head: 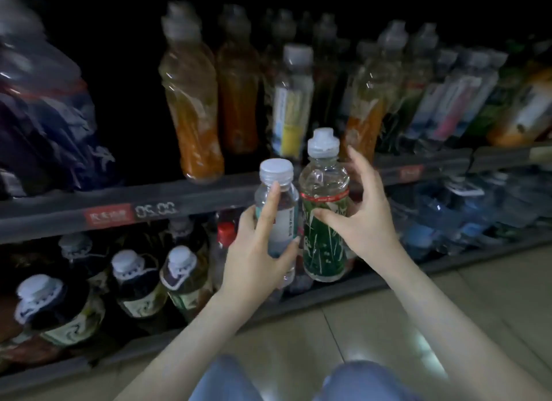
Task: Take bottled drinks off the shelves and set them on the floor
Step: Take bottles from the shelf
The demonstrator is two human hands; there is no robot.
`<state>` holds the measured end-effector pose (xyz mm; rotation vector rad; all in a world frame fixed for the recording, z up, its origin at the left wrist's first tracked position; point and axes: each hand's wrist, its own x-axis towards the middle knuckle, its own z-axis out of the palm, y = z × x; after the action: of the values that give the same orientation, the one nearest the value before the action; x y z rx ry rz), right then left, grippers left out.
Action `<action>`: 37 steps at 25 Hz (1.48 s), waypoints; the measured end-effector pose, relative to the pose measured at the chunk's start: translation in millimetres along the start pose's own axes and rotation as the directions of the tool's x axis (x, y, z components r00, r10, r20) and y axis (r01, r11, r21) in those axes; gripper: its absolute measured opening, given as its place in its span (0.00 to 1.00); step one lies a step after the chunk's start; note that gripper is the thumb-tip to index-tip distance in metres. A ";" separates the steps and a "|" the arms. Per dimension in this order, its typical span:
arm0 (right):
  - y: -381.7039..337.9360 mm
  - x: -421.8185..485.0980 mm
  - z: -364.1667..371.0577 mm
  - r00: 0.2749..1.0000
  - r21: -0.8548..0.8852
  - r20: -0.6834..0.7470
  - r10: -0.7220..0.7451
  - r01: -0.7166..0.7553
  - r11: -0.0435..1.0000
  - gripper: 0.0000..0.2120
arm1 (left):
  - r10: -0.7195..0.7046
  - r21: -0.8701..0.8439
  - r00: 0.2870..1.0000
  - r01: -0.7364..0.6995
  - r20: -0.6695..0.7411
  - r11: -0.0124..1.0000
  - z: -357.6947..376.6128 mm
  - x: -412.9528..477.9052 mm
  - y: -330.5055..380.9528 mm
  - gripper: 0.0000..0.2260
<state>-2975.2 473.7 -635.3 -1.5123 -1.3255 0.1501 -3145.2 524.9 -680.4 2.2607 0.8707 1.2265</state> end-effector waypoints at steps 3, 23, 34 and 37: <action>71.5 -45.2 -11.9 0.980 -0.145 0.015 0.200 -0.196 0.970 0.44 | -0.089 -0.043 0.974 0.100 0.210 0.994 68.1 -30.9 -9.3 0.49; 274.7 -215.5 -8.0 0.724 -0.245 -0.021 0.689 -0.672 0.699 0.43 | -0.219 0.038 0.769 0.246 0.600 0.969 212.4 -90.7 -47.1 0.48; 83.0 1.3 -92.6 0.975 -0.228 -0.222 0.020 -0.072 0.971 0.34 | 0.088 -0.385 0.966 0.012 0.243 0.923 91.3 52.5 66.0 0.46; 34.6 51.7 -95.7 0.973 -0.266 -0.227 -0.049 -0.014 0.964 0.35 | 0.165 -0.327 0.976 -0.110 0.145 0.938 47.4 96.4 89.3 0.45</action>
<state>-2869.4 462.1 -594.1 -1.6846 -1.2046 -0.2201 -3036.1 525.1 -593.2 2.1501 0.4213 1.1194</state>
